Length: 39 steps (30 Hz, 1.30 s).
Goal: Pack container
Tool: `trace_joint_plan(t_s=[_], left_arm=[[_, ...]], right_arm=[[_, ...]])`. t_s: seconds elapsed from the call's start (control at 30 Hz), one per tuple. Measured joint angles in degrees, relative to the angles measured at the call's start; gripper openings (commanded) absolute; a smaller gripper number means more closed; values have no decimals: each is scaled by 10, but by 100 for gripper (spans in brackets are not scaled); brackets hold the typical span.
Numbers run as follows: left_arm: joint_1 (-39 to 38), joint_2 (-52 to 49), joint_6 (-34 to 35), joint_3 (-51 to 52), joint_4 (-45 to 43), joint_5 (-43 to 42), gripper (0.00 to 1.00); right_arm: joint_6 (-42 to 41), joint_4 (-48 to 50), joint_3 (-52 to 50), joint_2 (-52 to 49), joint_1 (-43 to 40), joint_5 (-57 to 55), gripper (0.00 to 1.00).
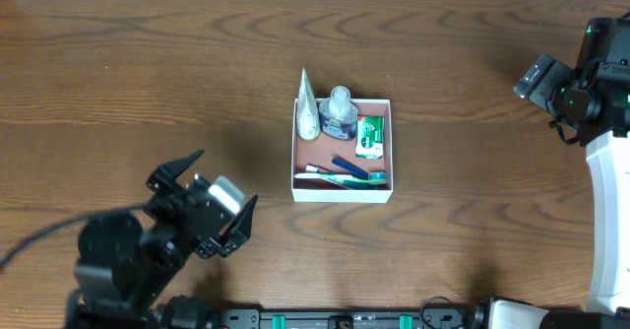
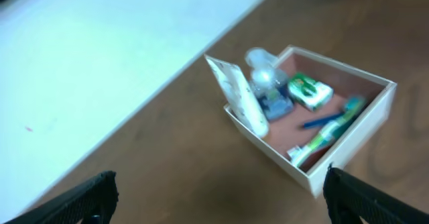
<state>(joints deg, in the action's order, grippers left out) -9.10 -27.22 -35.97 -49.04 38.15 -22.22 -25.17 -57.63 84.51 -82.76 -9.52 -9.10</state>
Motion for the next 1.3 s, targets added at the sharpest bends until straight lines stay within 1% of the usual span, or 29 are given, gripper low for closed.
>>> trace_joint_plan(t_s=[0.1, 0.3, 0.4, 0.53, 0.6, 0.7, 0.87, 0.93, 1.0, 1.03, 1.13, 1.3], left_arm=[[10, 66, 3, 85, -66, -6, 98], [24, 197, 42, 268, -244, -16, 98], [27, 242, 57, 344, -320, -16, 98], [28, 264, 66, 408, -388, -17, 98], [32, 265, 68, 429, -410, -16, 98], [40, 265, 71, 447, -422, -15, 98], [46, 265, 75, 455, -429, -5, 98], [46, 266, 89, 455, -435, -5, 98], [46, 266, 121, 455, -436, -5, 98], [46, 265, 148, 456, -443, -13, 98], [47, 266, 199, 457, -478, -53, 98], [47, 266, 238, 457, -465, -88, 98]], right_arm=[[0, 0, 0, 0, 0, 0, 99], [0, 0, 0, 0, 0, 0, 99], [0, 0, 0, 0, 0, 0, 99], [0, 0, 0, 0, 0, 0, 99], [0, 0, 0, 0, 0, 0, 99], [0, 0, 0, 0, 0, 0, 99], [0, 0, 0, 0, 0, 0, 99], [0, 0, 0, 0, 0, 0, 99], [0, 0, 0, 0, 0, 0, 99], [0, 0, 0, 0, 0, 0, 99], [0, 0, 0, 0, 0, 0, 99], [0, 0, 0, 0, 0, 0, 99]])
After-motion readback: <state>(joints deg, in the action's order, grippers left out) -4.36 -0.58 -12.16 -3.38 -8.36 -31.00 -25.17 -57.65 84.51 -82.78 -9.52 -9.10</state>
